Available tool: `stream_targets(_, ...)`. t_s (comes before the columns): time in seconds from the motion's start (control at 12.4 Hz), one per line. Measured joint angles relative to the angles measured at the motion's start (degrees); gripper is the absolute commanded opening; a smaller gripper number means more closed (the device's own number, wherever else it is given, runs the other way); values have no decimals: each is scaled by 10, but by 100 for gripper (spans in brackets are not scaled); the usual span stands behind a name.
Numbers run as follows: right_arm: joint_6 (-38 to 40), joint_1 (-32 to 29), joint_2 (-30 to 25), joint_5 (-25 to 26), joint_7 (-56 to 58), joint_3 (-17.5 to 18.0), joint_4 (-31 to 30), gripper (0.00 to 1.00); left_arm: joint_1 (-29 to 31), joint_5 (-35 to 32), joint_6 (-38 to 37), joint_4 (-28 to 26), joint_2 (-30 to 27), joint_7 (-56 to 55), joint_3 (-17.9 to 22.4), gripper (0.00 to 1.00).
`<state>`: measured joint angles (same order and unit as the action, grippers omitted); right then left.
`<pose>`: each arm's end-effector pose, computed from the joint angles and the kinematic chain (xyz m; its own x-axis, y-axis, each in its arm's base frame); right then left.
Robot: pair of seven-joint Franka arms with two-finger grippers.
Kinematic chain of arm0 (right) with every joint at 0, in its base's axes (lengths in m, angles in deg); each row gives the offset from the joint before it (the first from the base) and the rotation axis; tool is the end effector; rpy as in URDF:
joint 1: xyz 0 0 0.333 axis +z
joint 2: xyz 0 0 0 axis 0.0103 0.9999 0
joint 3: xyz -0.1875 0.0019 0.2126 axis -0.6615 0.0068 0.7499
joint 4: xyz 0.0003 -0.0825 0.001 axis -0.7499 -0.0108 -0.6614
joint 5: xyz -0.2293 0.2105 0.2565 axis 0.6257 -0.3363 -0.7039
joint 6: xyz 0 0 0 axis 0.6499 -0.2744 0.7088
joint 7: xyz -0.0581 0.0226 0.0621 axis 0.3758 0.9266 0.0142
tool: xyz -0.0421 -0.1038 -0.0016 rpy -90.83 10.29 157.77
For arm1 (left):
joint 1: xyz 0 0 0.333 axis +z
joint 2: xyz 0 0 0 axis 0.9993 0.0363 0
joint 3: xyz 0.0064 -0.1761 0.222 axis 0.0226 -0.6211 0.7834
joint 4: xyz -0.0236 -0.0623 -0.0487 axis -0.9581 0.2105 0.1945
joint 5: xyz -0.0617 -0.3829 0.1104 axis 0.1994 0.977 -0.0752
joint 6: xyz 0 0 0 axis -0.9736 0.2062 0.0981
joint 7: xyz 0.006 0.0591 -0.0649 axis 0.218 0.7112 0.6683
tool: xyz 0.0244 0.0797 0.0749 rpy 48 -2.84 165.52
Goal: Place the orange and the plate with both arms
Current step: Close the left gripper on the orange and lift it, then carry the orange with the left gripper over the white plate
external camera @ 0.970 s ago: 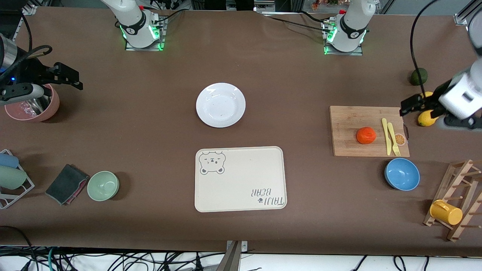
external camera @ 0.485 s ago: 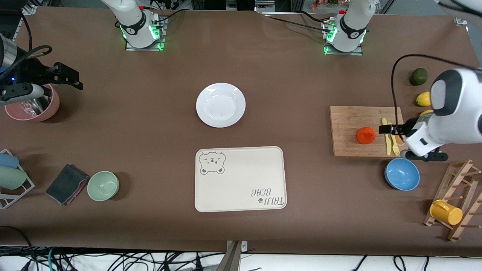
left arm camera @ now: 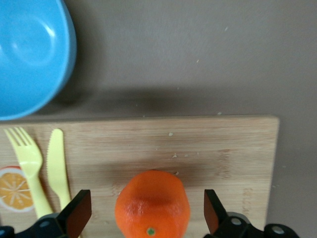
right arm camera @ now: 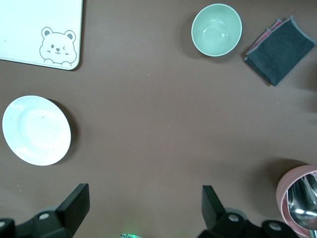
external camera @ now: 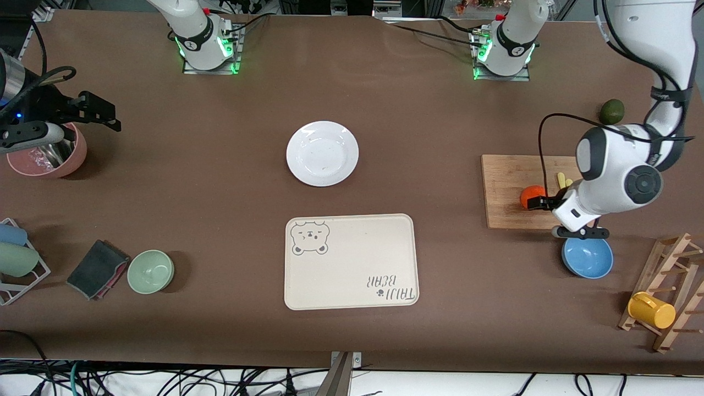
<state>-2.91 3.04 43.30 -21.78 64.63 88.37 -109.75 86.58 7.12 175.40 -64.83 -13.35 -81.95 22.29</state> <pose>0.5682 0.0271 0.5616 0.9779 0.1990 -0.0639 0.1934 -0.9775 -0.0842 0.5858 0.0274 0.1892 0.9860 -0.0131 -0.1663 -0.0133 -0.9999 0.0000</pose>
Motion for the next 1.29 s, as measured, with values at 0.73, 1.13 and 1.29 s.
stream_targets(0.73,0,0,0,0,0,0,0,100,-13,35,1,9,34,-21,-6,7)
stream_targets(1.13,0,0,0,0,0,0,0,100,-110,41,-69,86,22,-355,-135,12)
stream_targets(1.29,0,0,0,0,0,0,0,100,-152,41,-69,123,39,-491,-186,12)
